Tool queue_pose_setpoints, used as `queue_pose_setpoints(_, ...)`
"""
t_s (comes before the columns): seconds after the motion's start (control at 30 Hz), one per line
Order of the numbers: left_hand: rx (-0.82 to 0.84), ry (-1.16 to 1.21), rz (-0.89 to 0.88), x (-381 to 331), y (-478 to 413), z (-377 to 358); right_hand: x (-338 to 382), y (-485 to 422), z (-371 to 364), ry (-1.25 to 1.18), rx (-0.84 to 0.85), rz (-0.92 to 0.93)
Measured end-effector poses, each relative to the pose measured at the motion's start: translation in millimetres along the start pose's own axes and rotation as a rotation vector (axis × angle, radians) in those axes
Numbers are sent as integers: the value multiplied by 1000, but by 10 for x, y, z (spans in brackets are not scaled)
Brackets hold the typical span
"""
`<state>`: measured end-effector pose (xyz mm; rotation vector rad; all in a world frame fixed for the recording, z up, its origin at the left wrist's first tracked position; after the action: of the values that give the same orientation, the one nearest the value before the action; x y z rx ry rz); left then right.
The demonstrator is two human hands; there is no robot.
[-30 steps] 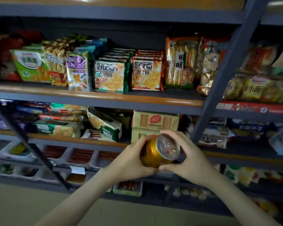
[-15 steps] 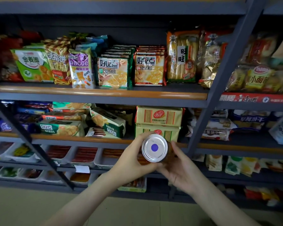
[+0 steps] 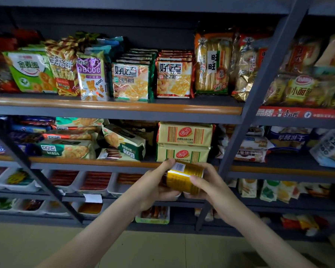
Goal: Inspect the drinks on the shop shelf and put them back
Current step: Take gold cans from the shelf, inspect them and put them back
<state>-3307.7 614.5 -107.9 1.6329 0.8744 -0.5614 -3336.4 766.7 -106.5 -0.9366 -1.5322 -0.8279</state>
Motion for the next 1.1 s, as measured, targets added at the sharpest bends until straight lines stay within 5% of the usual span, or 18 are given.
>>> queue_pose_setpoints(0.1,-61,-287,-20,-8,-46,56,79,-28,64,99,-60,-9)
queue_pose_setpoints(0.27,-16,-733,-430,-227,101,-78,300,-65,106,297,-13,20)
queue_pose_setpoints(0.4,-248,-1181,-690,-294,232,-268,496,-28,22,562,61,180)
queue_pose_setpoints(0.5,-297,-1011,-798,-312,262,-279,581,14,-17,699,185,349)
queue_pose_setpoints(0.63,-198,-579,-679,-275,238,-188,461,68,-13,872,368,419)
queue_pose_setpoints(1.0,116,-106,-387,-220,171,-355,486,155,-20,862,316,556)
queue_pose_setpoints(1.1,85,-120,-297,-255,184,-444,601,136,1,847,289,608)
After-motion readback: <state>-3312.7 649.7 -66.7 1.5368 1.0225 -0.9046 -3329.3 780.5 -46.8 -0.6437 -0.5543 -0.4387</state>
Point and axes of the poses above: each hand's wrist, its own y-axis away from the middle knuckle, its own z-axis out of the back of the hand, x = y × z, the point moved 6 cm from there along -y, towards the middle knuckle, and after that the axes turned 10 degrees about z, right-handed, at the moved point
